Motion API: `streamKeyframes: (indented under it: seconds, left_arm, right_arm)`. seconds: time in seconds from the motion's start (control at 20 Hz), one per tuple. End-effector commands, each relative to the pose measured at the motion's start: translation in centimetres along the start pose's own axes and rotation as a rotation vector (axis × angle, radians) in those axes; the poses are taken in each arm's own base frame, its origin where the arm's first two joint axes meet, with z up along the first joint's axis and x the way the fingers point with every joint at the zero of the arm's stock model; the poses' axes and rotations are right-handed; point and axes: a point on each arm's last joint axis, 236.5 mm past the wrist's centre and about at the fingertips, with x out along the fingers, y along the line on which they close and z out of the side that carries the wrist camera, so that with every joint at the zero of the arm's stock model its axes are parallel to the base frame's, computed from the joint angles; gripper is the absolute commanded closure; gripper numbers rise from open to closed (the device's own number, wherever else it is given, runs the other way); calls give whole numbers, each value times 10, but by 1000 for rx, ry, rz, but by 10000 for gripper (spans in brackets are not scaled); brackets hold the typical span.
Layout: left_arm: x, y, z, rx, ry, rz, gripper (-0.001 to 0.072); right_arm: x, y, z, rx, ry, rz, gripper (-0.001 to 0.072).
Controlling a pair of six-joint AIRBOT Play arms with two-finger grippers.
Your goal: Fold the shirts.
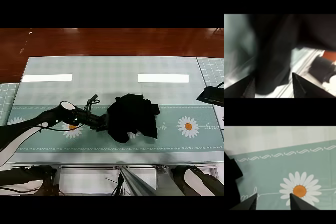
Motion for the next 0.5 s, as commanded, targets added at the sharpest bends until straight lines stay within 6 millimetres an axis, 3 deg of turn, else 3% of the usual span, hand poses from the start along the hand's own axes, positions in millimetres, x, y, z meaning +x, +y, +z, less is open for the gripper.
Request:
streamKeyframes:
  seconds: [0.0,0.1,0.2,0.25,0.35,0.45]
  left_arm:
    - [12,-9,16,-57,-6,-18,235]
    - [17,-4,19,-86,2,-13,365]
    - [20,0,17,-95,16,-11,582]
    - [20,-2,14,-74,31,-19,646]
    - [19,-8,6,-34,66,-41,673]
    - [18,-11,0,-22,89,-55,673]
  right_arm:
    - [-1,2,-15,1,62,12,222]
    - [-1,4,-19,2,78,18,223]
    - [-1,4,-22,2,92,21,224]
    - [-1,5,-23,1,97,21,224]
    - [1,1,-27,-13,111,10,224]
    - [19,1,-46,3,169,23,224]
